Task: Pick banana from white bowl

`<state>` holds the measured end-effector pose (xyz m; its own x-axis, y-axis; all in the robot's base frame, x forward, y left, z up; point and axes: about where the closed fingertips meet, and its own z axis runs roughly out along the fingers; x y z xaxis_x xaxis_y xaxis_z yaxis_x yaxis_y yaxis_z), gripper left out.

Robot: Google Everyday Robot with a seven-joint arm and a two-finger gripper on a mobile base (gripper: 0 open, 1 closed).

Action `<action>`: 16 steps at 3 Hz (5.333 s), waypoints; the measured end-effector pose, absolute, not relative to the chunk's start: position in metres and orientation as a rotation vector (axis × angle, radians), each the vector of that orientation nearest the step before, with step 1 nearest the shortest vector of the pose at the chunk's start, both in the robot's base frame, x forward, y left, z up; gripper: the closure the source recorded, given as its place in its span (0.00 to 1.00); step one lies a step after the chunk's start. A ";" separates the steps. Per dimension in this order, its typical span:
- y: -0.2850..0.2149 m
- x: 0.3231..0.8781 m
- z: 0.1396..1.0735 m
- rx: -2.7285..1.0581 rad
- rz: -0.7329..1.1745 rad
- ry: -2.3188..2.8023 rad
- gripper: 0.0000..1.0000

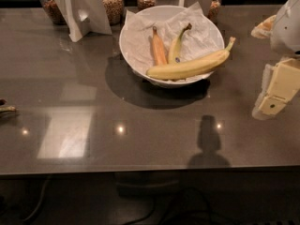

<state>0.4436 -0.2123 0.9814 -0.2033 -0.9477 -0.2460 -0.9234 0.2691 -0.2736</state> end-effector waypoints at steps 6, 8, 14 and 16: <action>-0.126 0.549 0.988 -1.653 0.019 1.764 0.54; -0.102 0.564 0.977 -1.704 0.034 1.731 0.48; -0.103 0.600 0.906 -1.772 0.069 1.884 0.44; -0.105 0.603 0.889 -1.794 0.075 1.924 0.41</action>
Offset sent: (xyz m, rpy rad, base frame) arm 0.0650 0.0297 0.0076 0.2701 -0.2291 0.0530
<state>0.6029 -0.1051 0.8890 -0.0021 -0.9195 -0.3931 -0.9472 0.1279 -0.2941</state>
